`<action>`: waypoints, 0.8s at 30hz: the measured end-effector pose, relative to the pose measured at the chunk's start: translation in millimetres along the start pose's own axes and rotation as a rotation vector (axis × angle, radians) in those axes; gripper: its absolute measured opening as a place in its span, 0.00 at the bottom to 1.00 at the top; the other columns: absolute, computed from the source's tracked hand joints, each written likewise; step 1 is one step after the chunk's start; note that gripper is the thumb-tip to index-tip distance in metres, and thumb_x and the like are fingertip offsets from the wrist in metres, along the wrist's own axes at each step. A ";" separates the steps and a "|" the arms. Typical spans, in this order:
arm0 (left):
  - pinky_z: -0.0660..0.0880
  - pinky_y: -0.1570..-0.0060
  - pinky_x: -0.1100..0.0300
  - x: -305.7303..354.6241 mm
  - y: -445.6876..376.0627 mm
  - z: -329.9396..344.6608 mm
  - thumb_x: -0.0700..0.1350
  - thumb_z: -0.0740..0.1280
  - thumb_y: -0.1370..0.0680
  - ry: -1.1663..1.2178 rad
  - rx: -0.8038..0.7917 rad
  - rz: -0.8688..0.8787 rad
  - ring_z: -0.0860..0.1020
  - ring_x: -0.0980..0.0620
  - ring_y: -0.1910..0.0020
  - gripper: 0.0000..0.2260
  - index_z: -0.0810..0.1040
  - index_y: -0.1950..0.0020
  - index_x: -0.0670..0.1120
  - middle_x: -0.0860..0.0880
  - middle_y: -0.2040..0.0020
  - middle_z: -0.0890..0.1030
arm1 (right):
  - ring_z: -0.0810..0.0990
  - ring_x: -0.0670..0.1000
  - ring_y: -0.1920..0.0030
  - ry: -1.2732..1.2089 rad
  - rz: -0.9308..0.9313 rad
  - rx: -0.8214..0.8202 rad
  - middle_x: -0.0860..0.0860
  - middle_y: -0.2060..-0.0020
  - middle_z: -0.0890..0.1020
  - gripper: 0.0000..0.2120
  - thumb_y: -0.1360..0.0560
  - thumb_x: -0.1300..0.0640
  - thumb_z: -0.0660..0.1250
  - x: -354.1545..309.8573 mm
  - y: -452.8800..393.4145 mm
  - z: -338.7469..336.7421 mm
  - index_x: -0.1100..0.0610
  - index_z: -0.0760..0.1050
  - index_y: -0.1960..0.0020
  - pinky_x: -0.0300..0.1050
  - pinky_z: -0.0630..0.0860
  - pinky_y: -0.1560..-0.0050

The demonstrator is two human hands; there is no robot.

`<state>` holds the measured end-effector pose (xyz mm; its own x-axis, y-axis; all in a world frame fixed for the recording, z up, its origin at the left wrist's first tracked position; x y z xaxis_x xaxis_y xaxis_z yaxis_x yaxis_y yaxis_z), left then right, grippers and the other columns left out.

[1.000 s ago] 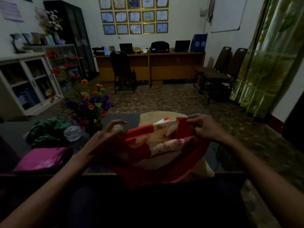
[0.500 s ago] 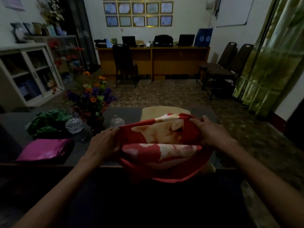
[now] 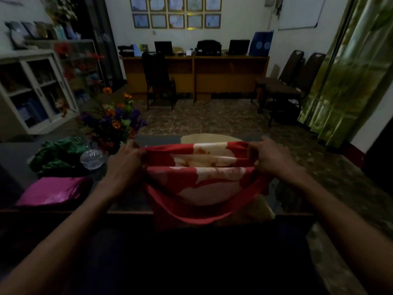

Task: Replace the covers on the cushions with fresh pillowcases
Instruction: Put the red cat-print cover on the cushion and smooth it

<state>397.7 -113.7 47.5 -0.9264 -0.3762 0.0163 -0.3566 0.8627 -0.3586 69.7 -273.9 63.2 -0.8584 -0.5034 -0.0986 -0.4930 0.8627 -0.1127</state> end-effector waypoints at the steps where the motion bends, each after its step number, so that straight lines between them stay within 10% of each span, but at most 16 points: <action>1: 0.76 0.52 0.47 -0.7 -18.4 -19.5 0.46 0.66 0.23 0.012 0.051 -0.035 0.74 0.42 0.42 0.13 0.80 0.39 0.48 0.44 0.41 0.73 | 0.78 0.59 0.44 -0.006 0.014 0.043 0.50 0.50 0.68 0.15 0.27 0.56 0.70 -1.4 -7.9 -18.1 0.45 0.76 0.41 0.47 0.67 0.52; 9: 0.66 0.61 0.52 27.2 -178.5 -135.6 0.51 0.66 0.21 -0.023 0.352 -0.032 0.78 0.38 0.51 0.12 0.78 0.40 0.50 0.43 0.53 0.77 | 0.78 0.62 0.42 0.003 0.081 0.369 0.58 0.36 0.72 0.15 0.22 0.58 0.67 -4.1 -87.9 -145.3 0.49 0.77 0.37 0.55 0.74 0.44; 17: 0.65 0.59 0.52 54.8 -351.5 -79.4 0.48 0.54 0.15 -0.151 0.292 -0.031 0.74 0.39 0.43 0.13 0.72 0.33 0.51 0.41 0.46 0.76 | 0.80 0.61 0.46 0.068 0.159 0.323 0.57 0.39 0.71 0.11 0.25 0.54 0.71 37.2 -247.5 -119.1 0.55 0.75 0.44 0.54 0.74 0.48; 24: 0.66 0.63 0.50 56.2 -480.0 -35.8 0.46 0.59 0.16 0.031 0.373 -0.017 0.75 0.38 0.56 0.11 0.70 0.36 0.45 0.38 0.47 0.72 | 0.77 0.63 0.47 0.106 0.084 0.496 0.59 0.40 0.68 0.04 0.21 0.58 0.65 68.0 -381.0 -102.1 0.59 0.74 0.50 0.56 0.74 0.56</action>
<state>512.5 -536.8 253.9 -0.9258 -0.3746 0.0513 -0.3091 0.6718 -0.6732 184.7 -632.0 200.4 -0.9146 -0.4032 -0.0298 -0.3168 0.7604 -0.5669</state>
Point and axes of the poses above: each hand's wrist, its own y-axis away from the middle knuckle, its own z-axis out of the palm, x = y × z, the point moved 9 cm from there along -y, towards the middle knuckle
